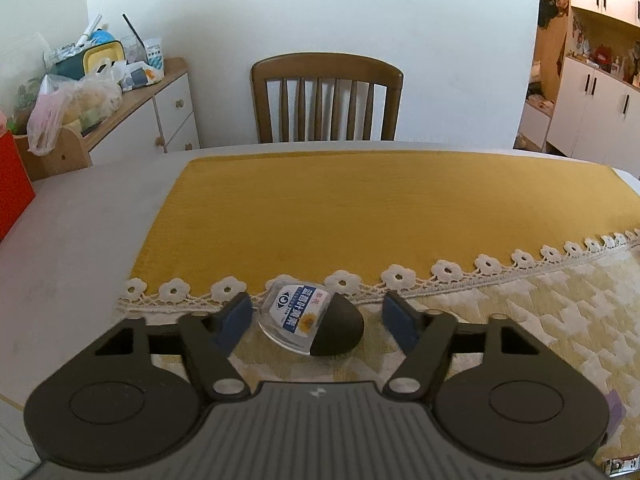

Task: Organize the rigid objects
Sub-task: 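Grasp the black-capped small bottle with the left tool while the right tool grasps the pink sticky pad, then carry the small bottle and pink pad over the red box with both tools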

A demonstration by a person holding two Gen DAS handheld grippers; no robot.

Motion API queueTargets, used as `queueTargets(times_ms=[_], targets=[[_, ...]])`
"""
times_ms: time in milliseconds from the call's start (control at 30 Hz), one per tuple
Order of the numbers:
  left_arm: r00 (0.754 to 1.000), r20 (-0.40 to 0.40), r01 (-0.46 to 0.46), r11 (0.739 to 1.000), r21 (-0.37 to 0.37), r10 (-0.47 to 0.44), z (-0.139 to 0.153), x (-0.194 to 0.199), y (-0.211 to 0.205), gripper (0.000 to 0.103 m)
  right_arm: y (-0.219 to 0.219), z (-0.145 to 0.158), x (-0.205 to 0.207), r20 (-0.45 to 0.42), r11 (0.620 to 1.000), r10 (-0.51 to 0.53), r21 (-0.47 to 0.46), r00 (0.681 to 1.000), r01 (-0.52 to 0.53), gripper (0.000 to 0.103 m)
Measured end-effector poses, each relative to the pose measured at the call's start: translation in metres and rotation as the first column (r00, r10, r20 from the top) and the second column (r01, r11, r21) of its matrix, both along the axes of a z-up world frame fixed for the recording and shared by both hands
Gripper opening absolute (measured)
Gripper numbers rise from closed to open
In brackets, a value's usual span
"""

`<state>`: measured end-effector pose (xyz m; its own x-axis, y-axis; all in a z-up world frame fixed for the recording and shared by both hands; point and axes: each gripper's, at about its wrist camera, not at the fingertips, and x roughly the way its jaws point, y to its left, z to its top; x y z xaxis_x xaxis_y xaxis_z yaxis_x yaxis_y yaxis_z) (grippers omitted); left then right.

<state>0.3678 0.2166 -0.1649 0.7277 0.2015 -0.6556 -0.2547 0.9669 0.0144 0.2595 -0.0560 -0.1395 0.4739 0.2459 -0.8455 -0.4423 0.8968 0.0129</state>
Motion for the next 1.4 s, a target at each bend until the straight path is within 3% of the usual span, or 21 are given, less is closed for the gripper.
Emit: queueTargets(times_ms=[100, 300, 667, 1100, 1400], targets=[[1.000, -0.004, -0.001, 1.000, 0.004, 0.001, 0.002, 0.002, -0.001, 0.054, 0.000, 0.000, 0.001, 0.004, 1.000, -0.004, -0.005, 1.000, 0.004, 0.061], [1.000, -0.018, -0.020, 1.000, -0.001, 0.020, 0.005, -0.004, -0.002, 0.054, -0.006, 0.002, 0.002, 0.018, 1.000, -0.011, -0.012, 1.000, 0.011, 0.043], [0.998, -0.046, -0.042, 0.998, -0.049, 0.039, 0.019, -0.037, -0.014, 0.054, -0.017, 0.012, -0.003, 0.057, 1.000, -0.007, 0.009, 0.998, 0.006, 0.043], [0.999, -0.008, 0.053, 0.994, -0.092, -0.054, 0.067, -0.084, -0.063, 0.054, -0.057, 0.051, -0.018, 0.113, 0.996, -0.024, 0.088, 0.993, 0.014, 0.043], [0.992, 0.042, 0.124, 0.986, -0.110, -0.120, 0.104, -0.108, -0.123, 0.054, -0.097, 0.080, -0.022, 0.158, 0.990, 0.005, 0.137, 0.987, -0.027, 0.043]])
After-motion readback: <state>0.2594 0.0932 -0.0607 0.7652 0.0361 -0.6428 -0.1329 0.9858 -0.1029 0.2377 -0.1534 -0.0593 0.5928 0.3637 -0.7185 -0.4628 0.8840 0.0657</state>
